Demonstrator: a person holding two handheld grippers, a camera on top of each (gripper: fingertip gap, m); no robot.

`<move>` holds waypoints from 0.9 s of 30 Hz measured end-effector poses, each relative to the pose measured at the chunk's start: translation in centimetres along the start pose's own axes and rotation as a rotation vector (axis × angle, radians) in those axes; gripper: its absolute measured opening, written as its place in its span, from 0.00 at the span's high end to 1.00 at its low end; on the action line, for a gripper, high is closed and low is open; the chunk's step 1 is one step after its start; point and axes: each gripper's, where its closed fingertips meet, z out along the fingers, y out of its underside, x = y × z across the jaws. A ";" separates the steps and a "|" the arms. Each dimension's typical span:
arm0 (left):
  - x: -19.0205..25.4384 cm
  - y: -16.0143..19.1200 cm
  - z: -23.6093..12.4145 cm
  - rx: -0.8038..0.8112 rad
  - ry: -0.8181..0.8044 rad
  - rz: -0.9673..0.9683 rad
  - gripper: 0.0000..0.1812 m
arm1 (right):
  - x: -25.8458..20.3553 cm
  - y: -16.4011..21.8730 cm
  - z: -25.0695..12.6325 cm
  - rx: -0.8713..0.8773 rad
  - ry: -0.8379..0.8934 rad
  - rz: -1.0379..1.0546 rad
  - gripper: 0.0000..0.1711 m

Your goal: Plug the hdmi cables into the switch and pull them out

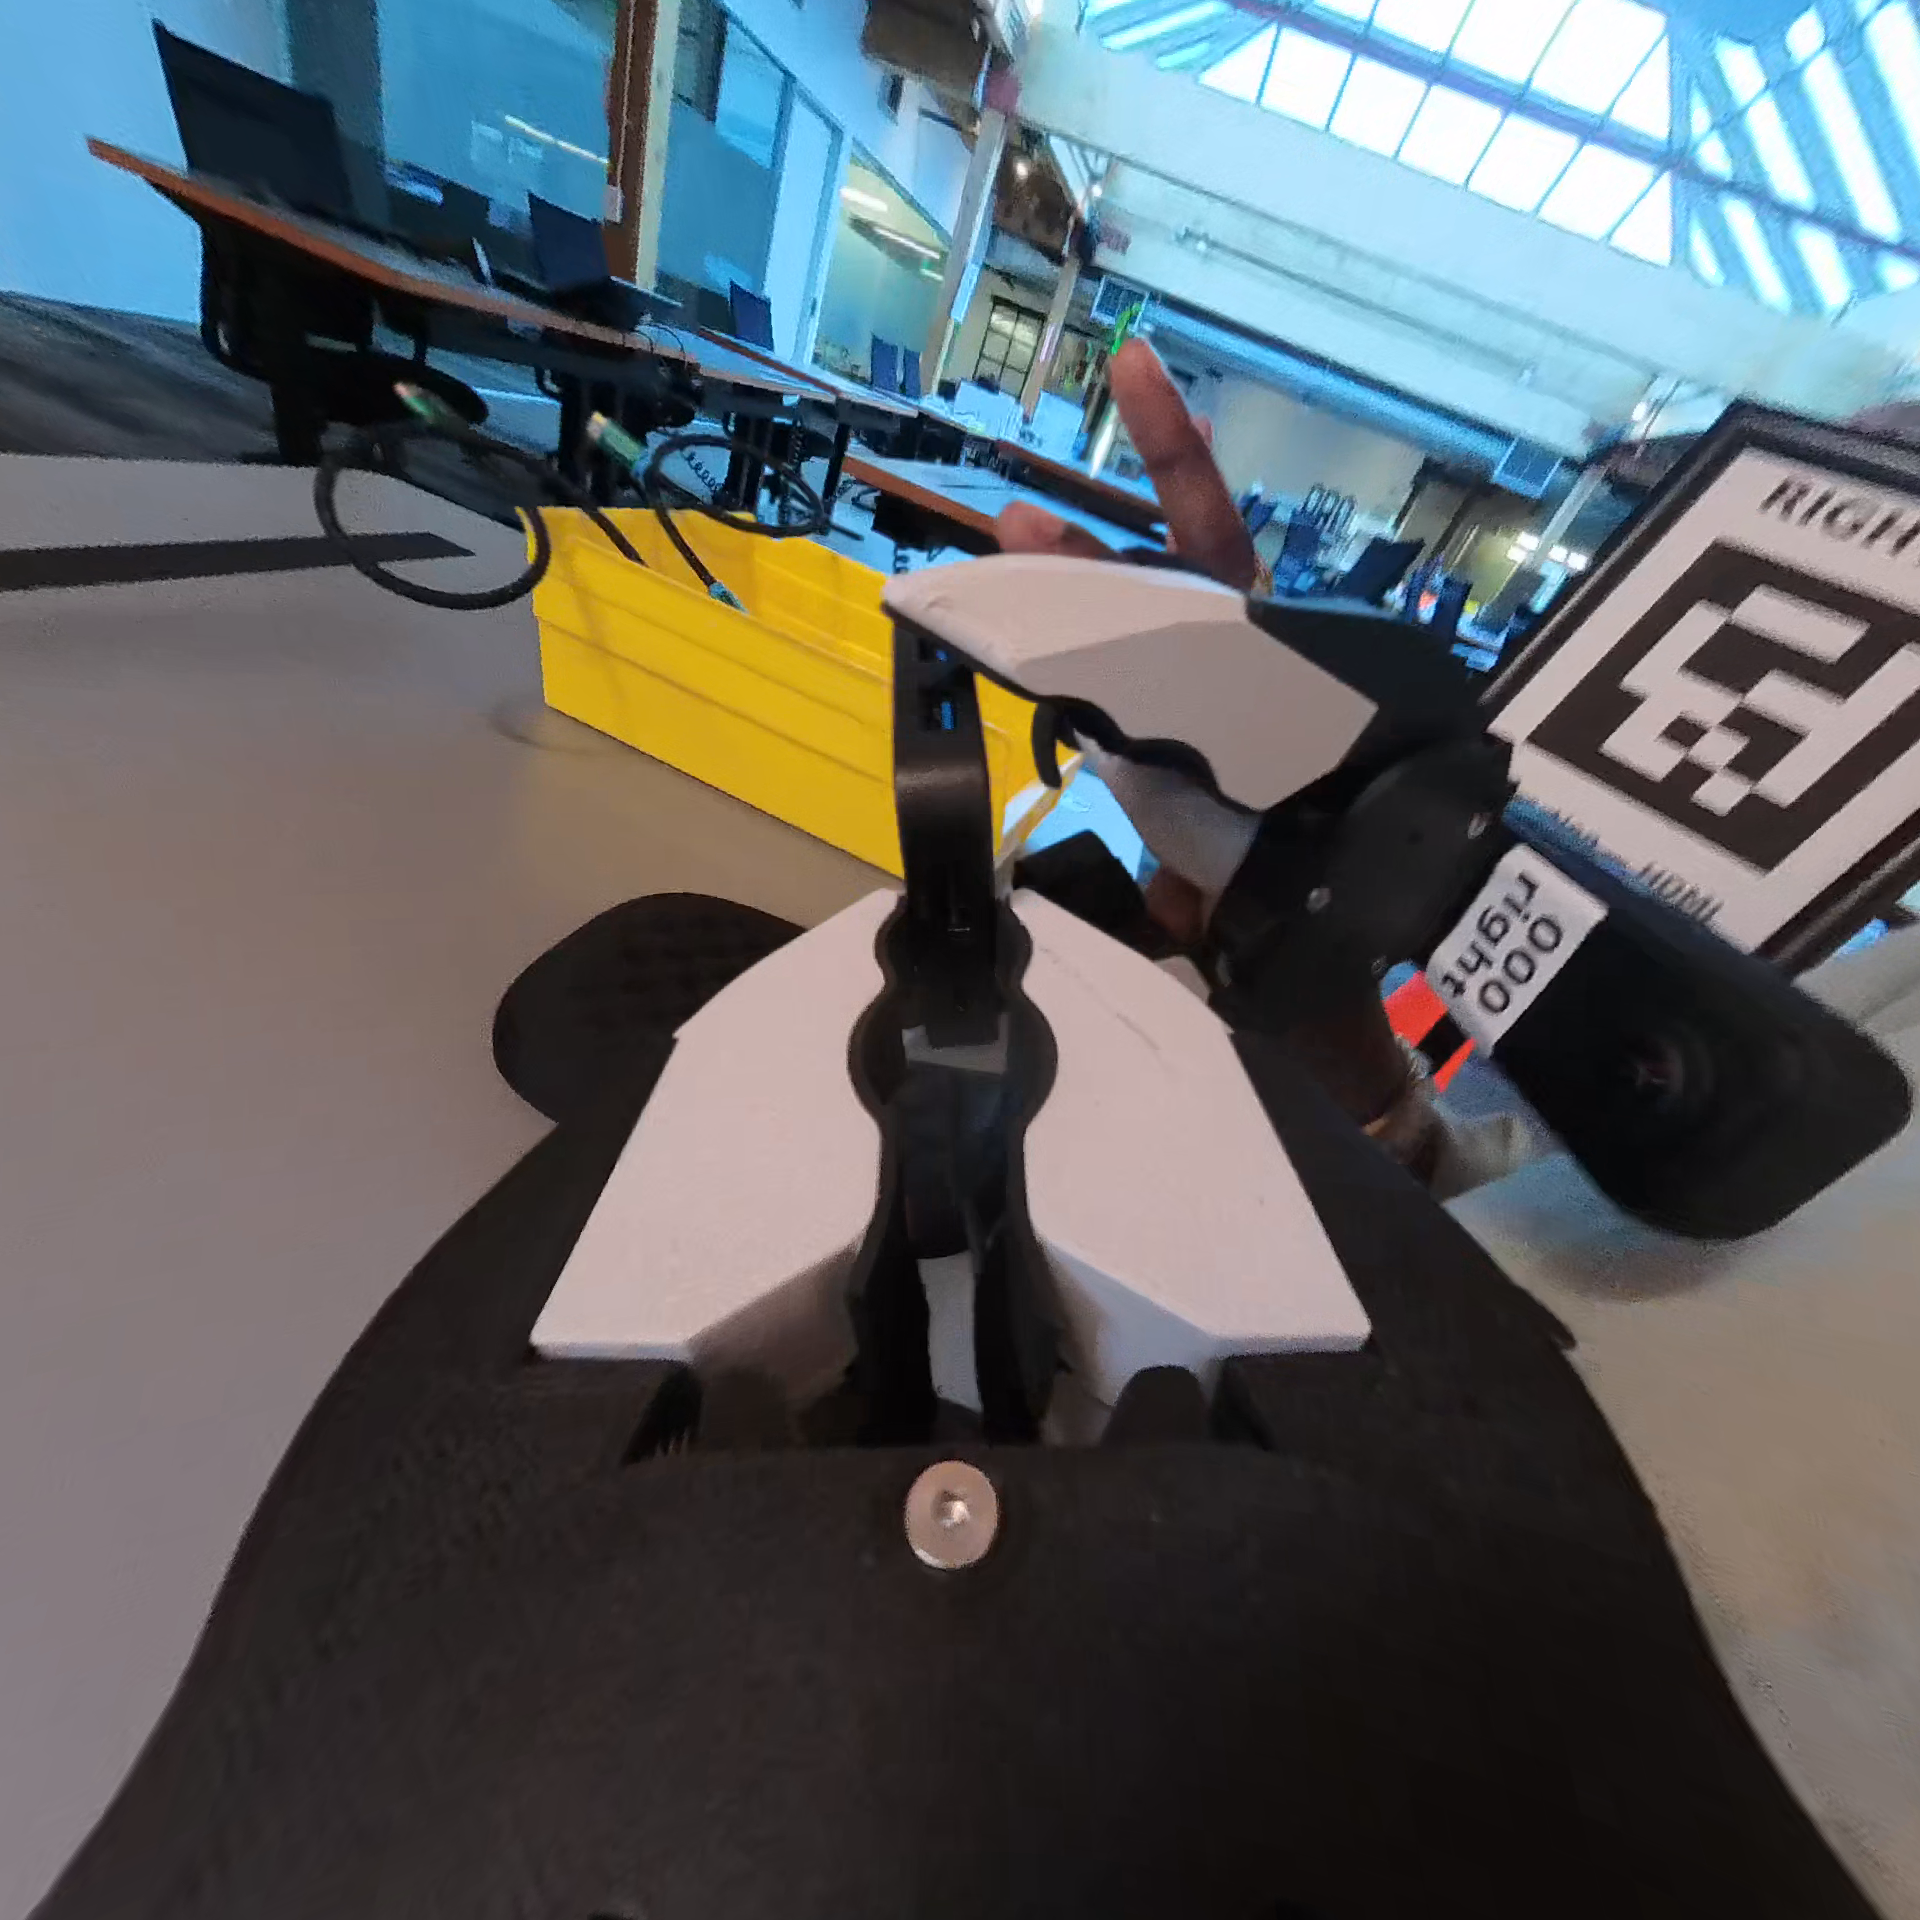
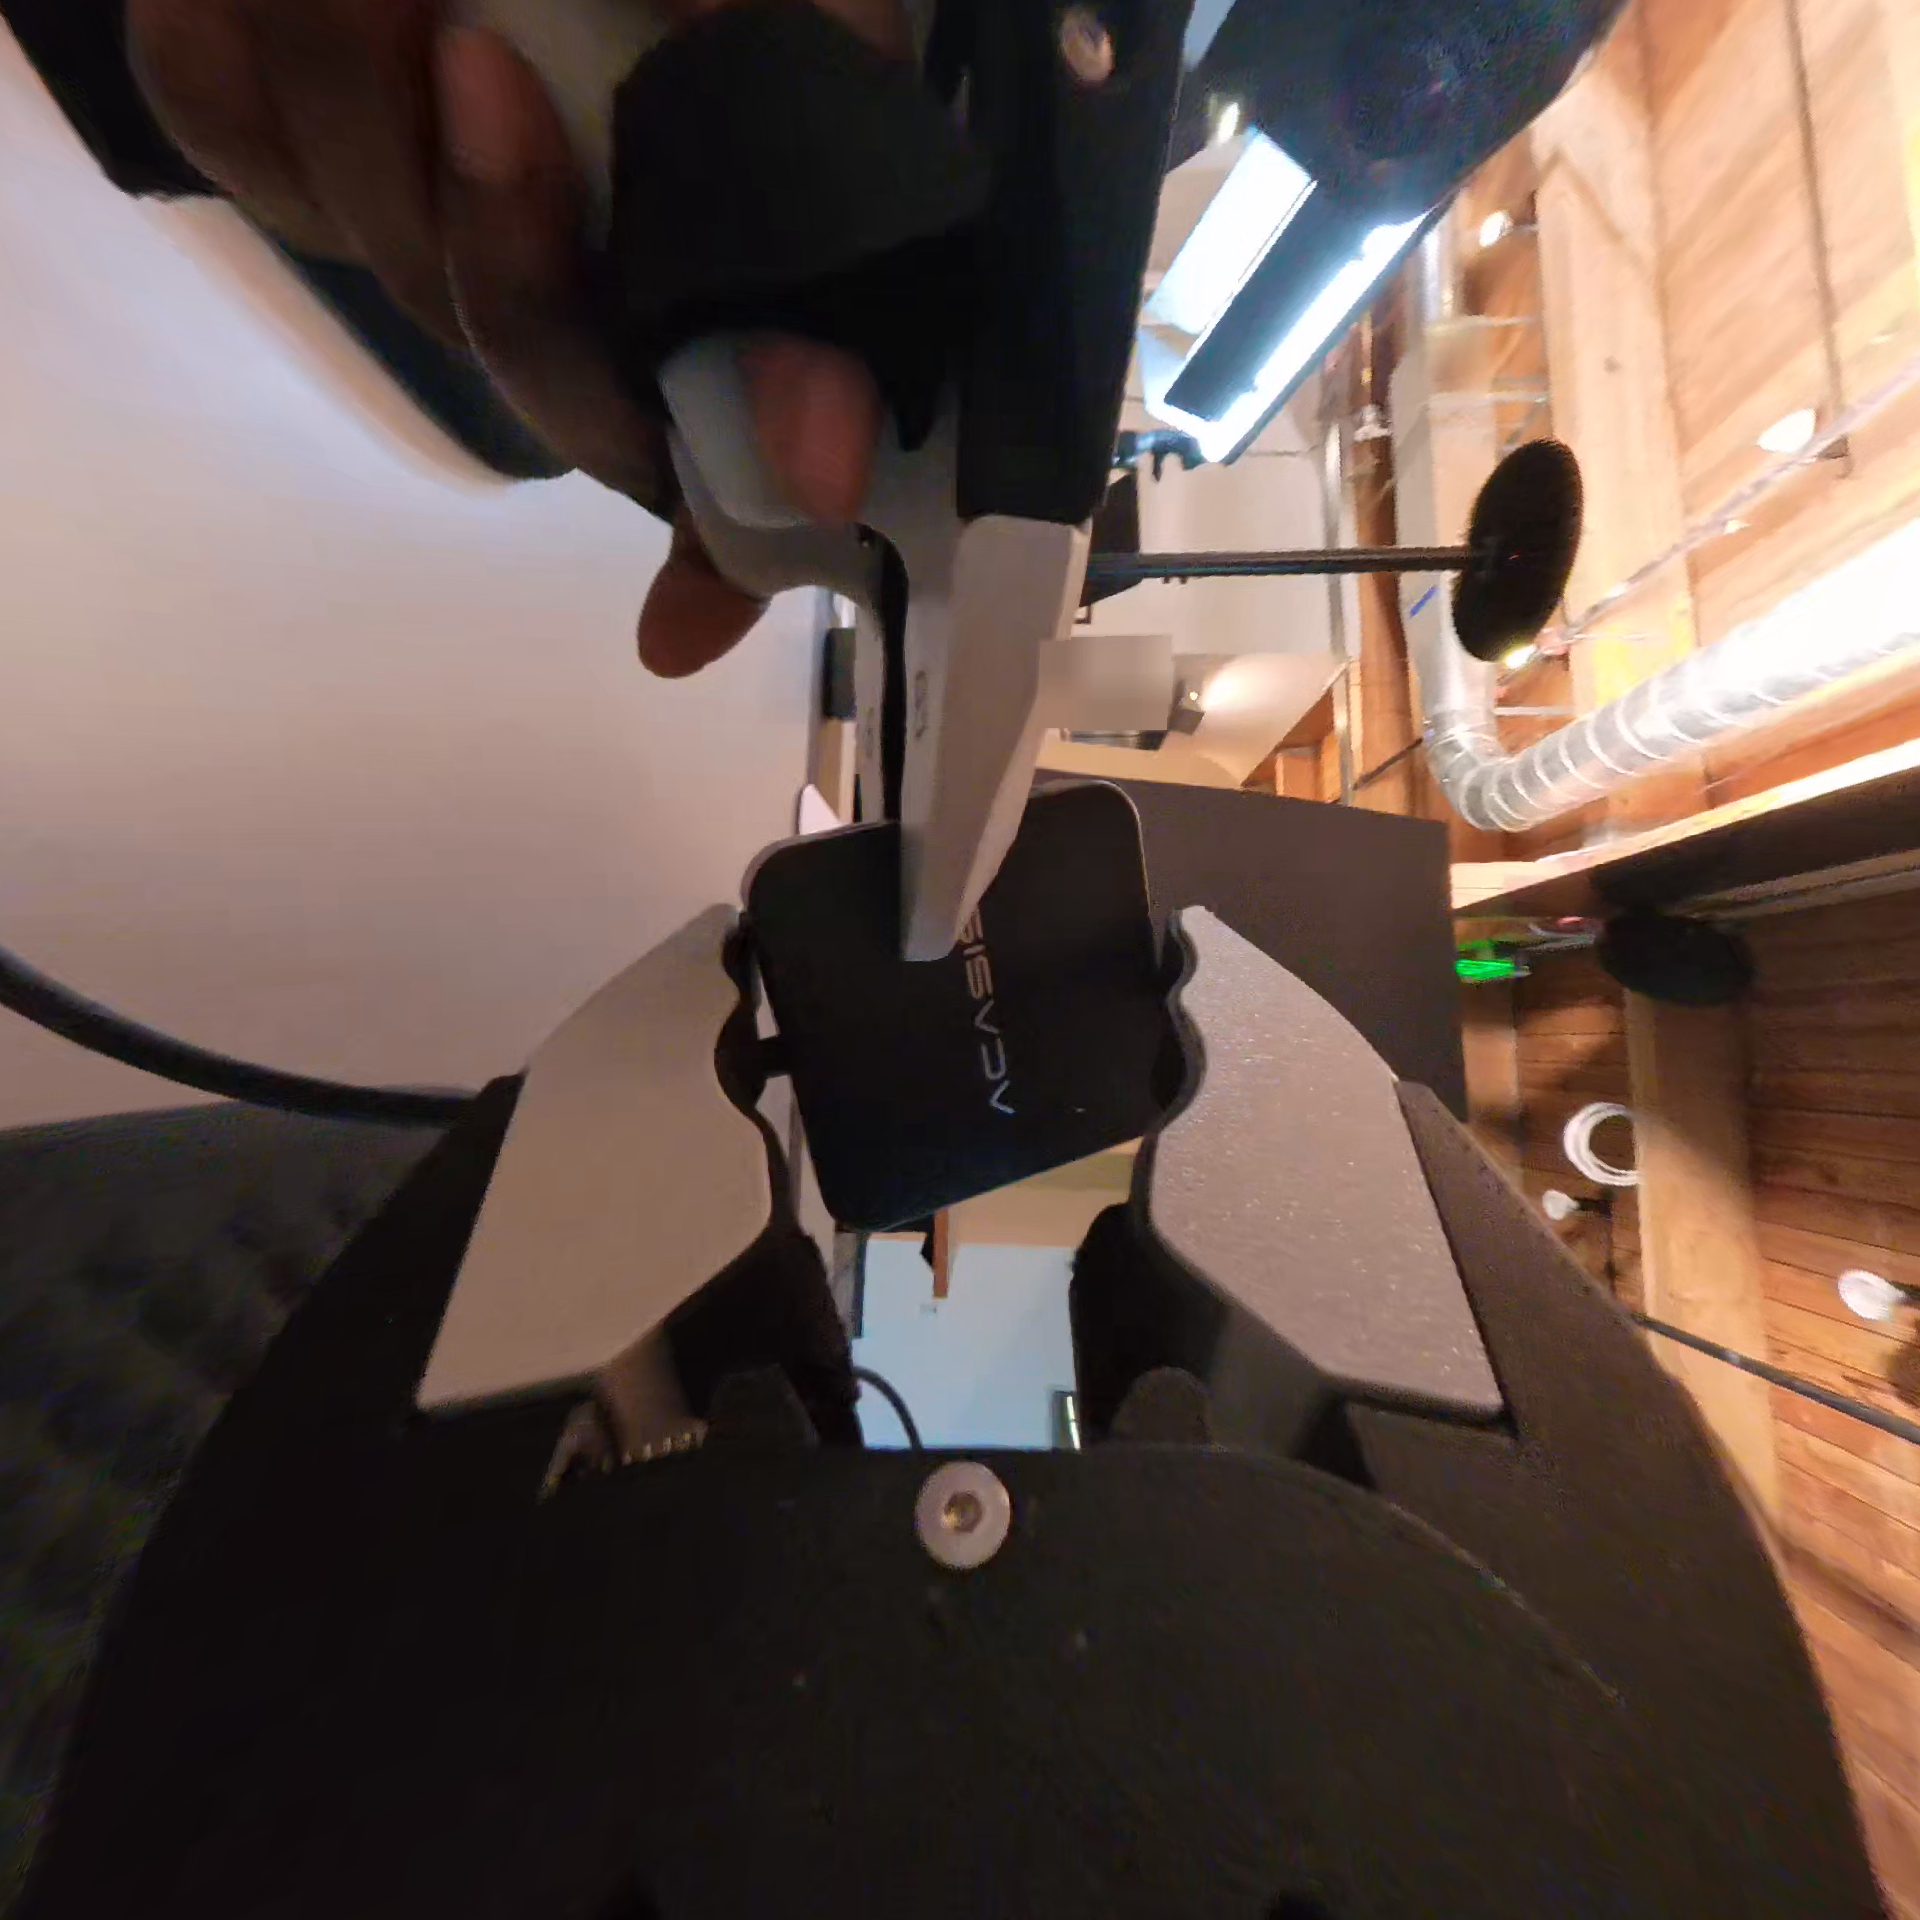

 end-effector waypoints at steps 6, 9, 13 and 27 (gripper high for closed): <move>-0.6 -3.7 -3.7 0.101 -0.118 0.338 0.73 | -1.7 5.1 -2.4 -0.139 -0.264 0.227 0.57; -3.7 -6.6 -8.8 0.131 -0.399 0.515 0.73 | -4.9 7.8 -3.2 -0.206 -0.531 0.420 0.57; -6.0 -9.6 -17.4 0.107 -0.707 0.601 0.73 | -8.9 8.4 -1.9 -0.185 -0.777 0.567 0.57; -9.8 -6.5 -38.0 -0.172 -1.335 0.418 0.67 | -12.2 11.1 0.1 -0.397 -0.966 0.775 0.57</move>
